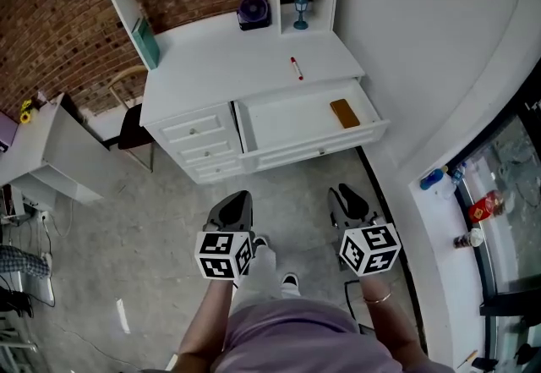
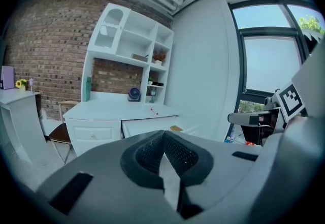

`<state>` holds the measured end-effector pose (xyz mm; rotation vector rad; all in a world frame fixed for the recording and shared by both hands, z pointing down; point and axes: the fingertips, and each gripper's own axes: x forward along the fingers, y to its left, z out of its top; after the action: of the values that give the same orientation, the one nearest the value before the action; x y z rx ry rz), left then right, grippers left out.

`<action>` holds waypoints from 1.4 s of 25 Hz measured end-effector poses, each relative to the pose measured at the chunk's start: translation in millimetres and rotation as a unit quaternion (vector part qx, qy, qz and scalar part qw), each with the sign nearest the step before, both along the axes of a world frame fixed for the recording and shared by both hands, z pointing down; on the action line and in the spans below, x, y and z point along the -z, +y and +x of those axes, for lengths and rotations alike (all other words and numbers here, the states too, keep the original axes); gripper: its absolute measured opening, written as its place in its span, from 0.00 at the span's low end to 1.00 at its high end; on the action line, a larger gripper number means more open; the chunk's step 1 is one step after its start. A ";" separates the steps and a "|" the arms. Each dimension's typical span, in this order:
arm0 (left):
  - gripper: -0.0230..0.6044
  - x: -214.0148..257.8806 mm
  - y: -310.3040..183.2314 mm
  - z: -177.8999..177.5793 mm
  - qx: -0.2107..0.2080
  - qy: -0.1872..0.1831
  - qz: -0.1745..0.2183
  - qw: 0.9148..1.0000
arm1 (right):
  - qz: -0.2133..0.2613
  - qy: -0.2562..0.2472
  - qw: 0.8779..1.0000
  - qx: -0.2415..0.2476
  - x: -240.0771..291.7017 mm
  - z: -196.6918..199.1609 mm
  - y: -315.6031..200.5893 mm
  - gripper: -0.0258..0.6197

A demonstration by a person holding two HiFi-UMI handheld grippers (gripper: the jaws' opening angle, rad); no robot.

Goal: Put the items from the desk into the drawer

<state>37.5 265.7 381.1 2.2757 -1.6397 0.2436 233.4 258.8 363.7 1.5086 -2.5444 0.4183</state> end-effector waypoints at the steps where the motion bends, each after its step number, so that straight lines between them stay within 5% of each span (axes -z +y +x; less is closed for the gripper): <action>1: 0.03 -0.6 -3.7 -1.0 0.001 0.001 0.000 1.000 | -0.001 0.000 1.000 0.001 -0.8 -1.2 -4.0 0.18; 12: 0.03 -16.5 -73.4 -19.3 0.002 0.007 -0.009 1.000 | -0.010 -0.009 1.000 -0.007 -11.2 -18.3 -68.7 0.24; 35: 0.03 -23.7 -297.8 -90.9 -0.060 0.022 -0.012 0.998 | -0.018 0.029 0.998 -0.061 -6.8 -86.8 -297.9 0.26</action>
<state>-53.4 -32.1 404.8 2.3479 -1.4730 0.2387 146.7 -39.2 370.5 1.6434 -2.3961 0.4271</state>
